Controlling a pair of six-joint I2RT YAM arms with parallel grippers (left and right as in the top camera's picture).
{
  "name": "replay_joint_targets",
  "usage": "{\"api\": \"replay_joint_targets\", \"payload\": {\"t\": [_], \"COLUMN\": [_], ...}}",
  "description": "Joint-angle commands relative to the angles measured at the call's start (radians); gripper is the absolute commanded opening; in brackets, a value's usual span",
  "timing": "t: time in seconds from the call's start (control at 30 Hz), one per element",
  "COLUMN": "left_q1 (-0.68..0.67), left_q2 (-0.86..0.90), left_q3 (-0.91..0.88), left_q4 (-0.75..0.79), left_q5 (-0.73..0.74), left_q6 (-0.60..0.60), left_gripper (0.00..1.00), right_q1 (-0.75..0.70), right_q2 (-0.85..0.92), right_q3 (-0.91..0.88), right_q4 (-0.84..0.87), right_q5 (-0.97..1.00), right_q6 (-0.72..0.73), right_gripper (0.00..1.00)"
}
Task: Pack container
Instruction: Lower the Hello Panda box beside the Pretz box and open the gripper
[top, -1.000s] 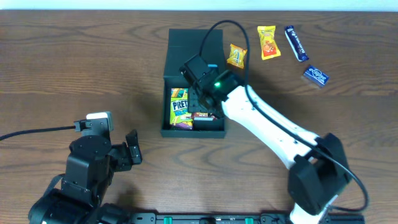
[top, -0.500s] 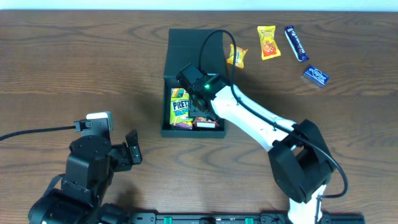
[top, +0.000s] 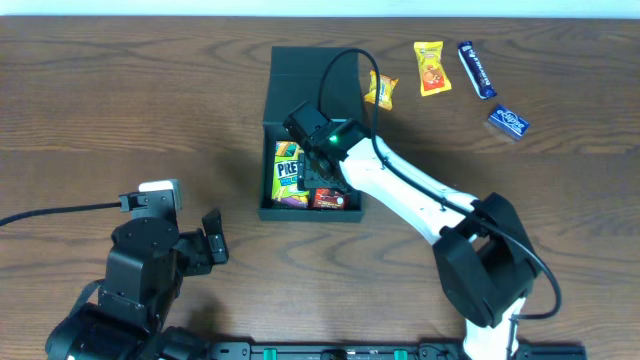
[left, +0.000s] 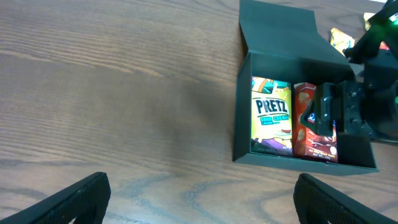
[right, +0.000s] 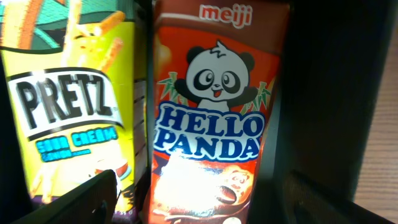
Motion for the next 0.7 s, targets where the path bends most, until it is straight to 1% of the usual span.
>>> {"api": "replay_joint_targets", "payload": {"t": [0.0, 0.03, 0.07, 0.1, 0.17, 0.2, 0.27, 0.3, 0.43, 0.53, 0.67], "left_q1": [0.003, 0.003, 0.003, 0.003, 0.003, 0.003, 0.003, 0.003, 0.003, 0.003, 0.003], "left_q2": [-0.003, -0.003, -0.003, -0.003, -0.003, -0.003, -0.003, -0.003, -0.003, -0.003, -0.003], "left_q3": [0.021, 0.021, 0.021, 0.021, 0.021, 0.021, 0.021, 0.021, 0.021, 0.021, 0.021], "left_q4": [-0.003, -0.003, -0.003, -0.002, -0.003, -0.003, -0.003, -0.003, -0.003, -0.003, -0.003], "left_q5": [-0.019, -0.019, -0.019, -0.019, -0.019, -0.019, -0.019, -0.019, -0.019, -0.019, -0.019], "left_q6": [0.006, 0.006, 0.006, 0.006, 0.006, 0.006, 0.006, 0.006, 0.006, 0.006, 0.006], "left_gripper": [0.95, 0.95, 0.95, 0.95, 0.95, 0.95, 0.95, 0.95, 0.95, 0.95, 0.95], "right_q1": [0.008, 0.008, 0.008, 0.008, 0.008, 0.008, 0.008, 0.008, 0.008, 0.008, 0.008], "right_q2": [-0.079, -0.089, -0.095, -0.097, -0.095, -0.091, -0.080, -0.076, -0.055, -0.034, -0.007], "right_q3": [0.027, 0.027, 0.027, 0.027, 0.026, 0.025, 0.025, 0.025, 0.025, 0.025, 0.025], "right_q4": [0.008, 0.008, 0.008, 0.008, 0.009, 0.011, 0.019, 0.021, 0.011, -0.016, -0.042], "right_q5": [0.011, 0.022, 0.033, 0.038, 0.042, 0.042, 0.042, 0.042, 0.063, 0.087, 0.115], "right_q6": [-0.031, -0.031, -0.030, -0.030, -0.030, -0.030, -0.029, -0.029, -0.001, 0.053, 0.090], "right_gripper": [0.84, 0.82, 0.77, 0.67, 0.34, 0.23, 0.10, 0.06, 0.01, 0.02, 0.01]}}
